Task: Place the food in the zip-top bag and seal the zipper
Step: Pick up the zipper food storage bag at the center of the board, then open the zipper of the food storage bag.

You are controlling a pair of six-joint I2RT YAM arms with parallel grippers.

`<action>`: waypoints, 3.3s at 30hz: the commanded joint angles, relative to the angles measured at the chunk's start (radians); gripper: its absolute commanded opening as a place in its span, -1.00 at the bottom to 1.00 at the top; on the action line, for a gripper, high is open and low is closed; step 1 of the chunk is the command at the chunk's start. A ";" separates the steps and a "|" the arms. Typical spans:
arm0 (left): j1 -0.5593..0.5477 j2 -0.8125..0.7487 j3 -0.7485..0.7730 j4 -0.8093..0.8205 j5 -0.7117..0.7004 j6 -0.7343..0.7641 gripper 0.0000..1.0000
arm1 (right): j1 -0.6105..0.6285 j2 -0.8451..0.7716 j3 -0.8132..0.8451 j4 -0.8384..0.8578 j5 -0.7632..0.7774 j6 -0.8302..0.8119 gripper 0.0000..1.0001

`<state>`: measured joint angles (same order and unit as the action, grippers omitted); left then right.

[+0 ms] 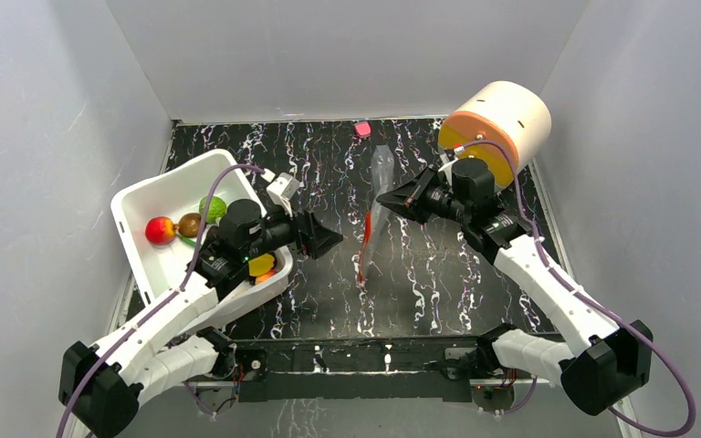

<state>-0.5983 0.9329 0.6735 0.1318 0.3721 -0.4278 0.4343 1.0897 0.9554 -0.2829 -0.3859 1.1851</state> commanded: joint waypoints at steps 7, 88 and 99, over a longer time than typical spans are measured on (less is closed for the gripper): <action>-0.027 0.042 0.022 0.106 0.098 -0.025 0.68 | 0.062 0.008 0.087 0.152 0.029 0.109 -1.00; -0.098 0.024 -0.064 0.313 -0.007 -0.146 -1.00 | 0.155 -0.153 -0.006 -0.017 0.164 -0.561 0.11; -0.098 0.050 -0.029 0.266 -0.034 -0.279 -1.00 | 0.187 -0.211 -0.095 -0.017 0.125 -0.685 0.19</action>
<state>-0.6922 0.9882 0.5831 0.4252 0.3618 -0.6495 0.5949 0.9012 0.8818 -0.3450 -0.2508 0.5617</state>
